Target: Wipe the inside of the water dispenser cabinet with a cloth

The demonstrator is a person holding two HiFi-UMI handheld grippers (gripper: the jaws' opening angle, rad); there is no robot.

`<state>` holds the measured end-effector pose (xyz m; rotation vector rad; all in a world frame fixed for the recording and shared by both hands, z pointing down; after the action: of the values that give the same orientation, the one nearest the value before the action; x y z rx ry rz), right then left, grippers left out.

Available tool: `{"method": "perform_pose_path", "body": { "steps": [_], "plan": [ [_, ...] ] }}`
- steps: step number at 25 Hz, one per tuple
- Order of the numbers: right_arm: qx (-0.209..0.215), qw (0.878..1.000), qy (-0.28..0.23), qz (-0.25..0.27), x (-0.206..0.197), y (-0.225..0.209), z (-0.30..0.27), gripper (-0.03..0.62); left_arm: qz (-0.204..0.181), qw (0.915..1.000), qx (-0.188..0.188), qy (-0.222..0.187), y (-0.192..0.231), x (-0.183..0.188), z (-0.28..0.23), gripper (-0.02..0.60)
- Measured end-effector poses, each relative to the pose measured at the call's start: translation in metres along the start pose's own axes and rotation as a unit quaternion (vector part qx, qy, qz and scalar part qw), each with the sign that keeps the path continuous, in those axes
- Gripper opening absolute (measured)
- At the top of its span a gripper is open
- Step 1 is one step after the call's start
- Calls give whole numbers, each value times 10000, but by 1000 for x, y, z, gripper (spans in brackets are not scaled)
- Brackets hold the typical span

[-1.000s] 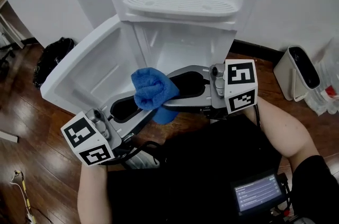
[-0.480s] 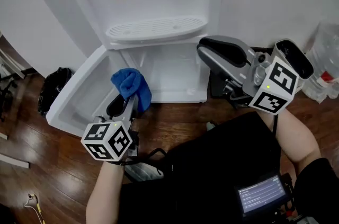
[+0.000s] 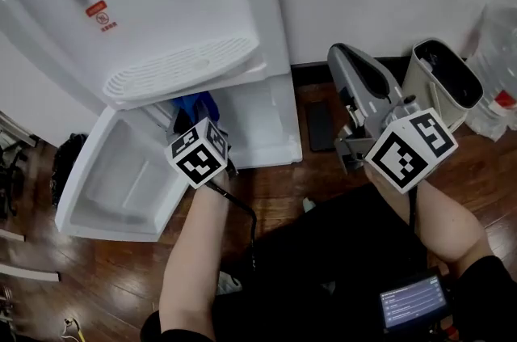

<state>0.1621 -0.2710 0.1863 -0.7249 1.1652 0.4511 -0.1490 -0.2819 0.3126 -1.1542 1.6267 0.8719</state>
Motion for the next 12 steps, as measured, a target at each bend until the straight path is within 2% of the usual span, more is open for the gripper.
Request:
{"method": "perform_pose_path", "body": {
  "steps": [3,6,7,9,12],
  "plan": [
    [59,9990,275,-356,-14,-15,-5,6,81,9972,713,-220,0,10,-25,120],
    [97,9958,427,-801,-23,-26,-9,6,221,9936,1098,-161,4,11,-53,118],
    [177,9945,460,-927,-25,-26,-10,6,269,9937,1082,-133,2,12,-61,118],
    [441,9921,469,-1078,-26,-20,-13,5,252,9968,758,-99,-11,13,-73,118],
    [744,9894,468,-1160,-25,-10,-14,5,-119,9997,-141,-144,-52,8,-77,117]
  ]
}}
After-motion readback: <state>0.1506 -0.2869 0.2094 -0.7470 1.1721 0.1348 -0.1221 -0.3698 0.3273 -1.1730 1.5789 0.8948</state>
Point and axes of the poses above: the fingertips, and each gripper's own axes: z backward along the fingers, y to its left, x out of its top, the point moved 3 cm from there along z, backward along the fingers, and after that the axes turned 7 degrees about y, right-handed, at the moved point
